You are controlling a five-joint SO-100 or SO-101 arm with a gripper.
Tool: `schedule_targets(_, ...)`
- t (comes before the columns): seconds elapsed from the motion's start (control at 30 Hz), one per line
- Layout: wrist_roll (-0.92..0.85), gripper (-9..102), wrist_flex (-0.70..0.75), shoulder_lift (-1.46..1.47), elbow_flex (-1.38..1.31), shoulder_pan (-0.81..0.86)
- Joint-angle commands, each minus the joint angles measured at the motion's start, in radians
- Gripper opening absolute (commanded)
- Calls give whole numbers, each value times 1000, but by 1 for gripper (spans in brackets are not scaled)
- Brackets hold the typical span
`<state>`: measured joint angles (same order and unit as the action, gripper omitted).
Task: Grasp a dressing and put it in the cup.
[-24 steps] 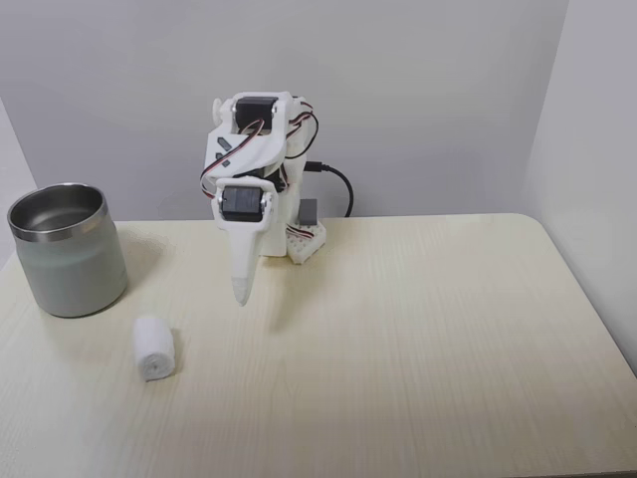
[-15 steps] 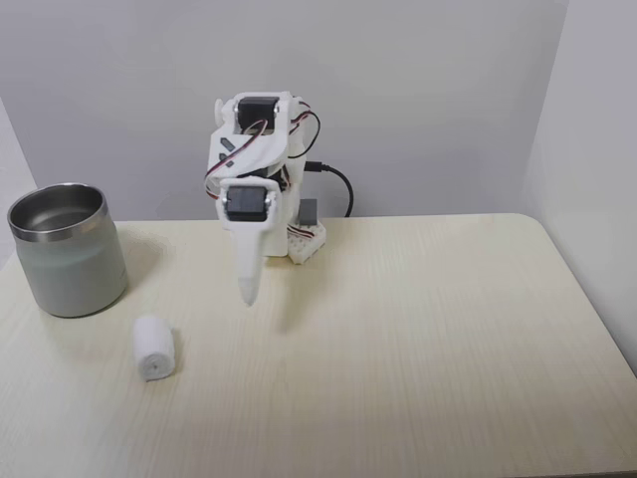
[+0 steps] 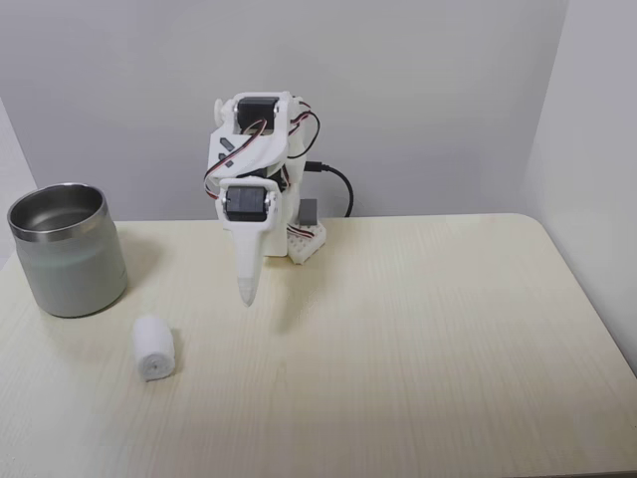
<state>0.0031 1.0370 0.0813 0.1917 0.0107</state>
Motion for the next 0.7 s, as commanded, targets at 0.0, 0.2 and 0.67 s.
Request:
schedule_targets(0.0,12,0,-44,5,11,41)
schedule_targets(0.2,5,0,-44,5,104,64)
schedule_targets(0.67,-34,1,160,-87,592,3)
